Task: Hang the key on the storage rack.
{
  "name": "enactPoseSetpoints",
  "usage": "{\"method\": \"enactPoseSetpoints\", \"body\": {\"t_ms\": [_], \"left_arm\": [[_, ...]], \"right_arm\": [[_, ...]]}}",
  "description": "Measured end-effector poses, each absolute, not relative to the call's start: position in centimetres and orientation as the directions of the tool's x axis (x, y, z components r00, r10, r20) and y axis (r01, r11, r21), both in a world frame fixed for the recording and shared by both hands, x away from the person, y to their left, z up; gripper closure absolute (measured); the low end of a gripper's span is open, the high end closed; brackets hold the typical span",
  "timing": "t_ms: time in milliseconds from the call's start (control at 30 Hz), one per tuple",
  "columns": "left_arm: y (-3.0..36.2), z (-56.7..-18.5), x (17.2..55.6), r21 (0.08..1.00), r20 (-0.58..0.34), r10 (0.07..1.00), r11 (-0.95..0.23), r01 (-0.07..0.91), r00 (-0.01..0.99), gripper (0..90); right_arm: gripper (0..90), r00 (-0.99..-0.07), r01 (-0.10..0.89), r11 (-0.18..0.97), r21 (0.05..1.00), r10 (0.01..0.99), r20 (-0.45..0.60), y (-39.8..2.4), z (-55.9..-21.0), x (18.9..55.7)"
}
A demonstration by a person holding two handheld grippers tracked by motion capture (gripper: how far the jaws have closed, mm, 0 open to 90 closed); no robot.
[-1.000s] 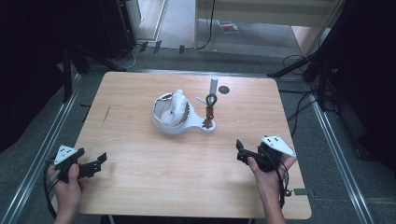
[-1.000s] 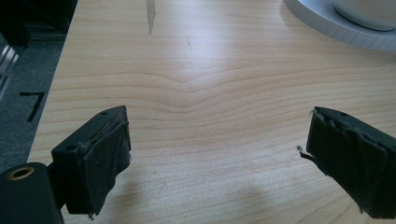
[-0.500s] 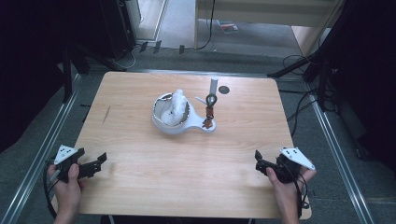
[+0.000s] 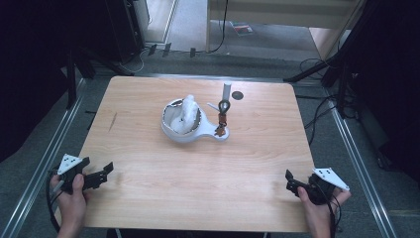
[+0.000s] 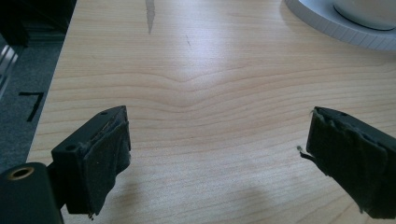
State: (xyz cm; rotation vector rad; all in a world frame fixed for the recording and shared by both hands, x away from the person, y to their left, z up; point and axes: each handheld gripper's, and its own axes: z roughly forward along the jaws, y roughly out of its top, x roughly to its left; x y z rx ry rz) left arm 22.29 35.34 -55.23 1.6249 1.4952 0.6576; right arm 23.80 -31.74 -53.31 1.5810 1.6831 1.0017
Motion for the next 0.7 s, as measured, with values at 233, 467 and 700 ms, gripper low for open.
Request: {"method": "enactPoseSetpoints", "body": {"t_ms": [233,467,700], "left_arm": [[35.3,-55.2,22.3,0.834,-0.146,0.976,0.034,0.551,0.161,7.0],[35.3,-55.2,22.3,0.834,-0.144,0.976,0.033,0.551,0.16,7.0],[35.2,-55.2,22.3,0.834,-0.142,0.977,0.031,0.551,0.16,7.0]], "right_arm": [[0.0,-0.062,0.542,-0.001,0.84,0.997,0.042,-33.1,-53.9,23.0],[0.0,-0.041,0.539,-0.032,0.842,0.997,0.064,-34.5,-54.0,22.0],[0.0,-0.021,0.531,-0.074,0.844,0.995,0.101,-35.2,-54.1,21.3]]}}
